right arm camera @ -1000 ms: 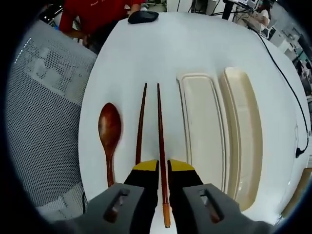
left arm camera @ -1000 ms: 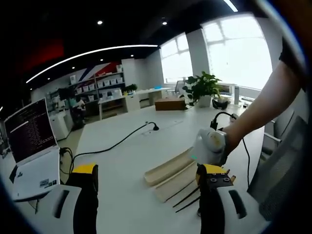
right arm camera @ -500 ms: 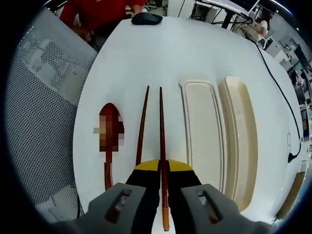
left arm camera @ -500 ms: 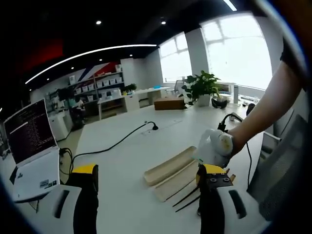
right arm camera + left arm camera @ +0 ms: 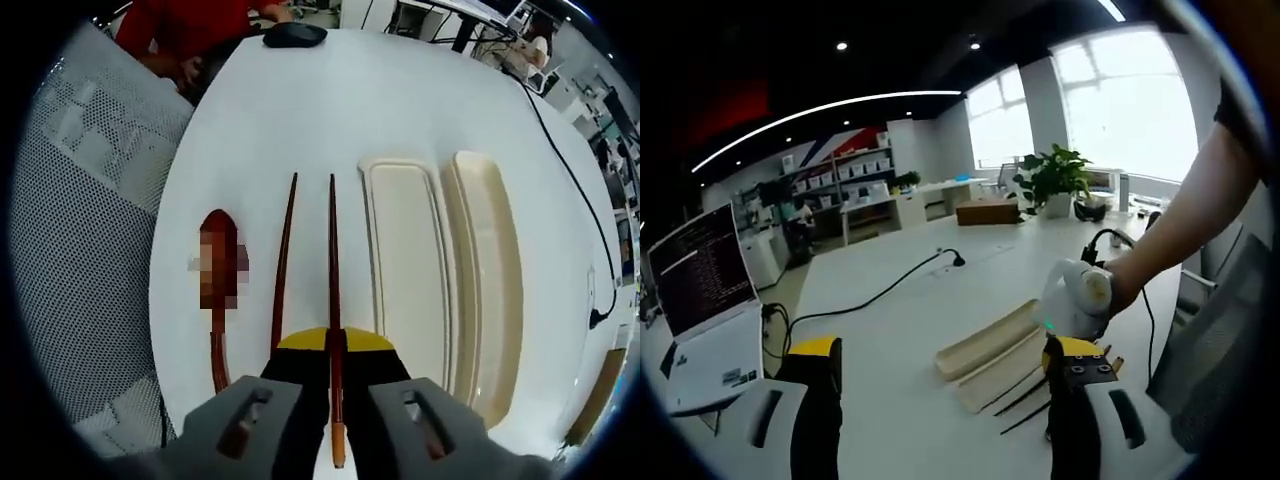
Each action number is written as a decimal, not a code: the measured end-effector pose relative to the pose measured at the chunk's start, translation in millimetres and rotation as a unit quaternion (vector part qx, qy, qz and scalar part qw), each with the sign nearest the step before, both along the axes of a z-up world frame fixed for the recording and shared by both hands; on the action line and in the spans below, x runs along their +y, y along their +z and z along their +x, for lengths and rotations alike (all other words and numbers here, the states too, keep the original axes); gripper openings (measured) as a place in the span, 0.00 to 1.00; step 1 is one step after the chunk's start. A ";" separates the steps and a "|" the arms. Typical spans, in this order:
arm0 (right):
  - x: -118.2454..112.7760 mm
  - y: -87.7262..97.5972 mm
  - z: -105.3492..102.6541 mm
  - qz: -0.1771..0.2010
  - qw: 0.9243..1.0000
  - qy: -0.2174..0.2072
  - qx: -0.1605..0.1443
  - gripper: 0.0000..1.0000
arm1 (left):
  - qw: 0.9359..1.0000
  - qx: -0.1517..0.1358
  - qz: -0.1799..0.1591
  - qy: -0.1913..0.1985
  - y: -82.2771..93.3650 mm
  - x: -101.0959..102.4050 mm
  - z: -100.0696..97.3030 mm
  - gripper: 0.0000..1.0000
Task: Arrange the utensils inside the cutlery case until each visible utensil rests in its matching compartment.
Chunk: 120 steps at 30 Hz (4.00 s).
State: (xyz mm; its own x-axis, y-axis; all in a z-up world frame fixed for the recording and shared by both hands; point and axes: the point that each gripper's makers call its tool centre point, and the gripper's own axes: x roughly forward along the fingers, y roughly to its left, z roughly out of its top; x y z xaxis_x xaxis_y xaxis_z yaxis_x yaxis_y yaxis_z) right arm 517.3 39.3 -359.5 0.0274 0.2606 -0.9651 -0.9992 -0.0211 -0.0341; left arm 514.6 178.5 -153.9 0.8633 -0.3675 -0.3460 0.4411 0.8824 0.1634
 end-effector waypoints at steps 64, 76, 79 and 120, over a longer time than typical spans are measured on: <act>-18.7 58.0 103.6 -0.096 0.994 -0.009 -0.052 0.00 | 1.000 -0.001 0.001 -0.003 1.5 -1.3 -0.4 0.89; 18.7 44.5 111.1 -0.087 0.995 -0.013 -0.035 0.00 | 1.000 0.003 -0.005 0.000 -0.1 0.6 -0.4 0.89; 19.6 38.6 112.0 -0.087 0.996 -0.016 -0.029 0.00 | 1.000 0.003 -0.006 0.000 0.0 0.4 -0.4 0.89; 19.1 4.9 111.5 -0.043 0.999 -0.016 0.012 0.02 | 1.000 0.013 -0.016 0.005 -3.5 0.1 2.2 0.89</act>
State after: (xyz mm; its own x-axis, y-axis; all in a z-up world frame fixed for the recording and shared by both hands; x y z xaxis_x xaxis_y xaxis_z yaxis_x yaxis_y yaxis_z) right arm 628.7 58.4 -354.6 0.0100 0.1763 -0.9843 -0.9999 0.0086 -0.0086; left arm 516.7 178.6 -157.5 0.8575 -0.3709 -0.3566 0.4368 0.8910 0.1237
